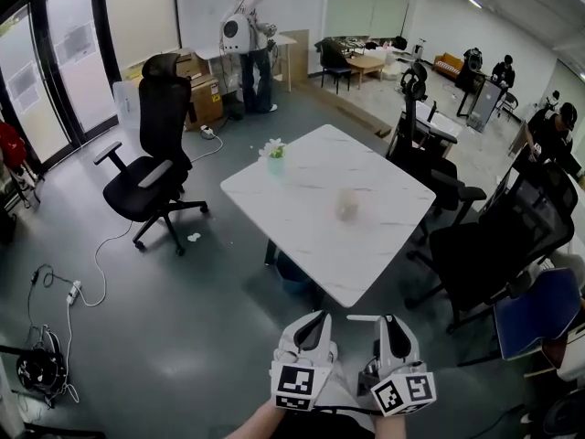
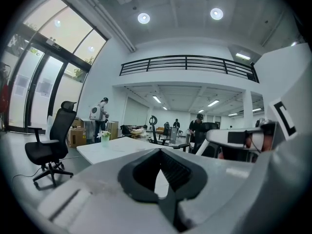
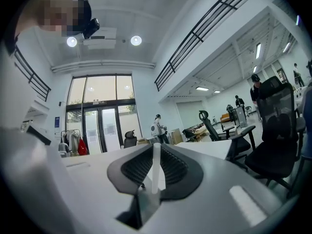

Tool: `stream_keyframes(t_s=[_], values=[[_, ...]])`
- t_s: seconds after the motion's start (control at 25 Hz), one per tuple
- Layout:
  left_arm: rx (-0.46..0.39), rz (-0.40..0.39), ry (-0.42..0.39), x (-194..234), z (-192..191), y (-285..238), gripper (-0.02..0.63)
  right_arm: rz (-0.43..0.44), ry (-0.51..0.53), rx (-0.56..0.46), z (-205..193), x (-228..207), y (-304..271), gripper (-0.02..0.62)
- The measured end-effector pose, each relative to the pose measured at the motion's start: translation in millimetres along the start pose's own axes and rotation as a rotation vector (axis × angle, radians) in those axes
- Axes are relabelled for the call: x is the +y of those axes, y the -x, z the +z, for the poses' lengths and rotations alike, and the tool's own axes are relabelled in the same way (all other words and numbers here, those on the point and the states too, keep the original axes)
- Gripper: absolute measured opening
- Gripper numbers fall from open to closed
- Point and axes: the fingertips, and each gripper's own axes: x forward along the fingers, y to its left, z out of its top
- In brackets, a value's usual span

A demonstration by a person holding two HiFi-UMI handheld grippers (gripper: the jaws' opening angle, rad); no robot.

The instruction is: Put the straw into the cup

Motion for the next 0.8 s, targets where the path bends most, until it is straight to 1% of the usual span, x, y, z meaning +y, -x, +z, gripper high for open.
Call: stream_keyframes(t_s=[0.24,0.4,0.56,0.68,0.8], values=[[0.054,0.041,0.016,17.1,6.9,-83.4,0.002,0.016,-0.027,0.047,7.7,-54.9,-72.4,0.046],[0.081,0.049,0.004,16.9,16.4,-142.4,0.002,0.024,-0.058,0.072,12.6,-96.7,-118.6,0.046],[0.108,0.079,-0.002,28.9,23.7,-193.4,0.002,0.043,-0.087,0.093,16.4,-129.3,-165.5,0.046],[0.107,0.108,-0.005,38.7,34.7,-223.6,0.002,0.065,-0.099,0.093,25.4,-149.0,-196.9,0.046],[0.108,0.133,-0.012,50.1,41.0,-239.9,0.002,0.083,-0.112,0.099,25.8,-159.3,-224.8,0.046]])
